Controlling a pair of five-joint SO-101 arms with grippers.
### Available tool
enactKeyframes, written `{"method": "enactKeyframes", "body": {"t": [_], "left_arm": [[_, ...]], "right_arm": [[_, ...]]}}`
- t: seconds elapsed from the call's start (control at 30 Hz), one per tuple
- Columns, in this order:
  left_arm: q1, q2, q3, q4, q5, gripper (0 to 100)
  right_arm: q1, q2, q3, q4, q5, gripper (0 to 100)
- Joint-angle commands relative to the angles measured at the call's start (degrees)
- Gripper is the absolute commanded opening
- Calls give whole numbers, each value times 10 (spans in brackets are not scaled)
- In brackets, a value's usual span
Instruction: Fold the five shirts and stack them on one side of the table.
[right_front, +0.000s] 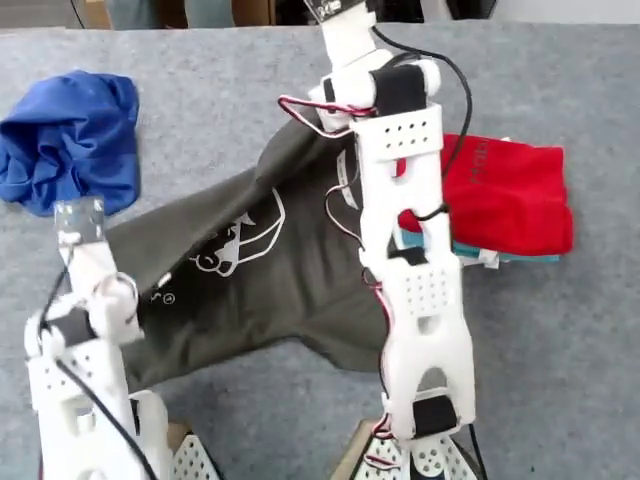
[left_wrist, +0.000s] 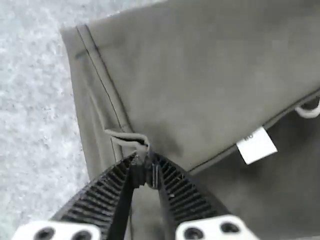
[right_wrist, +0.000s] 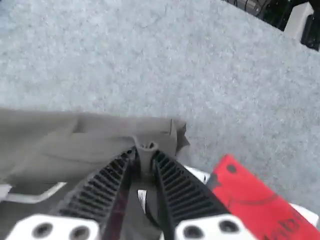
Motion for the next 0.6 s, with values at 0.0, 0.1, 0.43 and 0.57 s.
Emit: {"method": "enactKeyframes", "body": {"t": [0.0,0.1,0.43,0.57], "left_arm": [[2,-76,34,4,-30,29],[3,-111,41,23,-49,29],[-81,-121,34,54,-204,29],[-86,-121,51,97,-247,29]], "right_arm": [[7,-124,187,2,68,14],[11,-225,374,-1,112,14],[47,-542,914,-124,201,14],[106,-640,1076,-189,234,14]]}}
